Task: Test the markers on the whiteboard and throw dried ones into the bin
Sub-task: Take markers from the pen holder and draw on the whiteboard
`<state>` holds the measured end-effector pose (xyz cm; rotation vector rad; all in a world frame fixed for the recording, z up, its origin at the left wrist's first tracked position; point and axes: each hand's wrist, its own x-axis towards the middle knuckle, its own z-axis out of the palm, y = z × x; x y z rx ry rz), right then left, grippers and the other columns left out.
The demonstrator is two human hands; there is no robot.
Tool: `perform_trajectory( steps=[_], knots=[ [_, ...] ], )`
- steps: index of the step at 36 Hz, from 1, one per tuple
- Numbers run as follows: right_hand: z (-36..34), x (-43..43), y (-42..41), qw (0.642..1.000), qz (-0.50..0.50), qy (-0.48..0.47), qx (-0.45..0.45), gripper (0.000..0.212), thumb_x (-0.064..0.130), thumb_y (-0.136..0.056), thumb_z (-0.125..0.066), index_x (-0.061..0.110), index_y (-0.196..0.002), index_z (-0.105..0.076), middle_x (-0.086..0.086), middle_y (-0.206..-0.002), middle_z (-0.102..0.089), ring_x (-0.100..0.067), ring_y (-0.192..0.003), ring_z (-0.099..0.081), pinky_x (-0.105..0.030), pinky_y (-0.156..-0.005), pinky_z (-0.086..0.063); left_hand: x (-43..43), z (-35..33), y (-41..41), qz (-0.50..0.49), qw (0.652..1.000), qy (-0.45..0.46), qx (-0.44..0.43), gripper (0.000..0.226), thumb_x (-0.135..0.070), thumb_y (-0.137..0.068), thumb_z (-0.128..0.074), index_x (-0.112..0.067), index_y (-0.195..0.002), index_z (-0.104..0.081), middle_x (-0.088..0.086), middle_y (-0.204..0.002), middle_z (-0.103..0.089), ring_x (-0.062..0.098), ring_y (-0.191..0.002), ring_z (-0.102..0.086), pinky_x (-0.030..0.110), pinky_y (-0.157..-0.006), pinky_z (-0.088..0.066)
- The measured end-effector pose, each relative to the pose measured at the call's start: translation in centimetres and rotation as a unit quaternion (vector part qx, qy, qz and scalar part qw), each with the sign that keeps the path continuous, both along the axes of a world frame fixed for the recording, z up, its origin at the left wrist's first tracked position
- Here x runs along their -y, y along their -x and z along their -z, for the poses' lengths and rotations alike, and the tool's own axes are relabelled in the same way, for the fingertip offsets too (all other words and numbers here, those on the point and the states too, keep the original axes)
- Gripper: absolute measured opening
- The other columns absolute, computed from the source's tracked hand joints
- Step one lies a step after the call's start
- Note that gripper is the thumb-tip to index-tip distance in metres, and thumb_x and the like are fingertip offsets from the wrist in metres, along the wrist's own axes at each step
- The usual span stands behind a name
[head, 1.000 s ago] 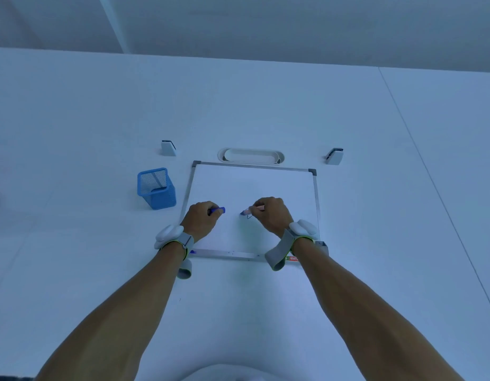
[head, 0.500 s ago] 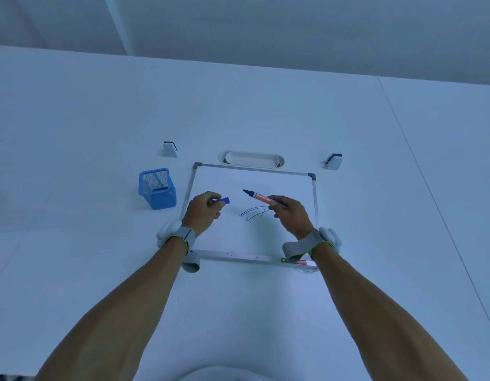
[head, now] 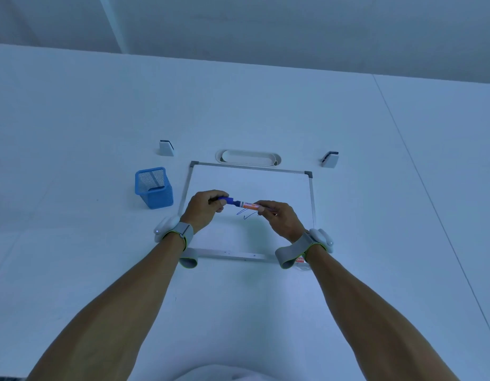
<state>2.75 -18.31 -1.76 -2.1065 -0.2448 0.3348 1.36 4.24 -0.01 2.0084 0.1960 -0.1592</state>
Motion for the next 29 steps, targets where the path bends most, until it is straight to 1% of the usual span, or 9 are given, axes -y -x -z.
perform_trajectory(
  steps=[3, 7, 9, 12, 16, 20, 24, 27, 29],
  knots=[
    [0.0, -0.4, 0.1, 1.0, -0.008, -0.005, -0.005, 0.023, 0.026, -0.095, -0.054, 0.017, -0.11, -0.07, 0.001, -0.084, -0.067, -0.012, -0.064, -0.05, -0.011, -0.058, -0.038, 0.5, 0.0, 0.1, 0.036, 0.999, -0.009, -0.007, 0.023, -0.004, -0.09, -0.056, -0.002, -0.111, -0.065, 0.013, -0.089, -0.065, 0.015, -0.069, -0.061, 0.015, -0.072, -0.05],
    [0.3, -0.5, 0.1, 0.999, -0.006, -0.015, -0.033, 0.023, 0.026, -0.096, -0.053, 0.017, -0.11, -0.069, 0.001, -0.081, -0.065, -0.016, -0.064, -0.046, -0.013, -0.054, -0.037, 0.5, 0.1, -0.3, 0.052, 0.998, -0.015, -0.02, 0.024, -0.006, -0.09, -0.057, -0.004, -0.112, -0.066, 0.011, -0.085, -0.066, 0.0, -0.057, -0.063, 0.007, -0.068, -0.049],
    [0.3, -0.5, 0.0, 0.999, -0.008, -0.012, -0.033, 0.023, 0.026, -0.096, -0.053, 0.017, -0.11, -0.069, 0.002, -0.08, -0.064, -0.016, -0.063, -0.046, -0.011, -0.053, -0.036, 0.3, -0.1, -0.4, 0.07, 0.997, -0.019, -0.022, 0.024, -0.006, -0.09, -0.057, -0.002, -0.112, -0.066, 0.012, -0.083, -0.065, 0.008, -0.06, -0.062, 0.008, -0.068, -0.05],
    [0.1, -0.6, -0.1, 1.0, -0.009, -0.013, -0.027, 0.024, 0.026, -0.096, -0.052, 0.016, -0.111, -0.069, 0.001, -0.08, -0.064, -0.008, -0.059, -0.046, -0.009, -0.053, -0.037, 0.1, -0.6, -0.8, 0.097, 0.994, -0.04, -0.011, 0.022, -0.006, -0.09, -0.057, -0.004, -0.109, -0.068, 0.014, -0.082, -0.065, 0.021, -0.066, -0.06, 0.025, -0.078, -0.052],
    [0.6, -0.6, 0.2, 0.999, 0.0, -0.03, -0.028, 0.025, 0.028, -0.097, -0.051, 0.017, -0.111, -0.068, 0.003, -0.076, -0.062, 0.002, -0.049, -0.045, -0.01, -0.051, -0.033, 0.3, -1.4, -1.4, 0.13, 0.989, -0.075, 0.017, 0.021, -0.007, -0.089, -0.058, -0.005, -0.107, -0.069, 0.013, -0.08, -0.064, 0.018, -0.067, -0.057, 0.019, -0.074, -0.046],
    [1.3, -0.3, 0.5, 0.999, 0.006, -0.03, -0.039, 0.025, 0.029, -0.096, -0.052, 0.019, -0.112, -0.068, 0.006, -0.077, -0.063, 0.0, -0.053, -0.047, -0.012, -0.056, -0.036, 0.6, -1.4, -1.5, 0.144, 0.987, -0.078, -0.003, 0.022, -0.008, -0.088, -0.06, -0.002, -0.108, -0.067, 0.013, -0.083, -0.066, 0.022, -0.07, -0.06, 0.029, -0.08, -0.05],
    [1.4, -0.6, 0.5, 0.995, 0.034, -0.067, -0.069, 0.025, 0.028, -0.097, -0.051, 0.017, -0.113, -0.067, 0.008, -0.078, -0.065, -0.007, -0.06, -0.05, -0.021, -0.061, -0.043, 1.3, -0.9, -1.3, 0.031, 0.998, 0.044, -0.02, 0.02, -0.004, -0.086, -0.062, -0.002, -0.106, -0.061, 0.012, -0.088, -0.067, 0.005, -0.063, -0.067, 0.022, -0.078, -0.054],
    [0.7, -0.8, 0.6, 0.994, 0.016, -0.071, -0.081, 0.027, 0.028, -0.098, -0.049, 0.016, -0.116, -0.065, 0.002, -0.089, -0.068, -0.007, -0.069, -0.058, -0.015, -0.063, -0.045, 1.7, -0.7, -1.2, -0.047, 0.987, 0.147, -0.04, 0.016, 0.0, -0.085, -0.062, -0.003, -0.101, -0.058, 0.016, -0.093, -0.066, 0.02, -0.075, -0.067, 0.024, -0.078, -0.058],
    [0.9, -0.4, 0.7, 0.998, 0.019, -0.025, -0.059, 0.031, 0.036, -0.096, -0.05, 0.019, -0.116, -0.066, 0.001, -0.104, -0.071, -0.012, -0.09, -0.063, -0.019, -0.077, -0.047, 1.5, -0.8, -1.3, -0.074, 0.981, 0.171, -0.052, 0.014, -0.001, -0.086, -0.061, -0.002, -0.1, -0.058, 0.015, -0.091, -0.064, 0.026, -0.078, -0.066, 0.021, -0.072, -0.06]
  ],
)
